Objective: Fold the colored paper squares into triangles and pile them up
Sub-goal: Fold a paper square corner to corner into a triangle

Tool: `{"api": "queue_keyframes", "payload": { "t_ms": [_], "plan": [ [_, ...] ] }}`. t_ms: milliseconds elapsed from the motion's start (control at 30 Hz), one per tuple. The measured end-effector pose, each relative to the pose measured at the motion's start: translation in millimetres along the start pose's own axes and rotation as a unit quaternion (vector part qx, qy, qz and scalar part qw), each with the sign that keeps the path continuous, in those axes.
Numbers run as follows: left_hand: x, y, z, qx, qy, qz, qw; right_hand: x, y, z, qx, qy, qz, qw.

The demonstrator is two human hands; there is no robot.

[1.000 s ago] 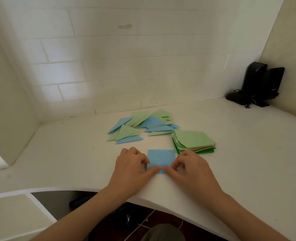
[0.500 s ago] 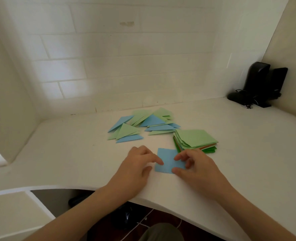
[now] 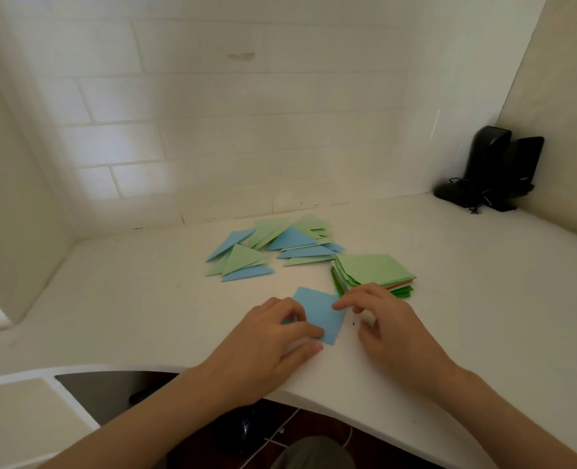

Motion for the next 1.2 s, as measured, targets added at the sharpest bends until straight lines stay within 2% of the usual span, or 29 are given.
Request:
{"api": "queue_keyframes", "payload": {
  "t_ms": [100,300,467,633,767,867,1033,1200],
  "plan": [
    [-8.9,4.9,11.5,0.005,0.007,-0.005,1.0,7.6,-5.9,-0.1,-0.015,0.042,0.021,0.999],
    [-16.7,10.4,36.4,0.003,0.02,-0.005,1.0,20.0,-24.0,17.8,-0.043,0.017,0.106,0.993],
    [-18.8,8.6,39.9,0.014,0.014,-0.021,1.0,22.4,-35.8,19.4,-0.056,0.085,0.078,0.992],
    [-16.9,7.4,42.2,0.006,-0.004,-0.069,0.998,28.4,-38.0,17.4,-0.037,0.118,0.057,0.991],
    [-20.1,11.4,56.3,-0.066,0.053,-0.134,0.987,27.1,-34.8,19.1,-0.015,0.071,0.008,0.997],
    [-18.5,12.1,61.5,-0.148,0.093,-0.143,0.974,28.6,-35.9,19.1,0.008,0.048,-0.017,0.999],
    [-10.1,2.1,53.8,-0.221,0.015,-0.144,0.964,33.3,-41.6,22.9,0.072,0.098,-0.021,0.992],
    [-6.3,-3.2,57.3,-0.268,-0.001,-0.108,0.957,33.0,-41.8,19.0,0.104,0.078,-0.018,0.991]
  ]
}}
Point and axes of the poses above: each hand's wrist, its own y-axis away from the middle knuckle, its own x-axis out of the palm, z = x × y, the point moved 7 cm from there along -y, towards the middle knuckle, and after that the axes turned 14 degrees about z, right-handed, at the moved point
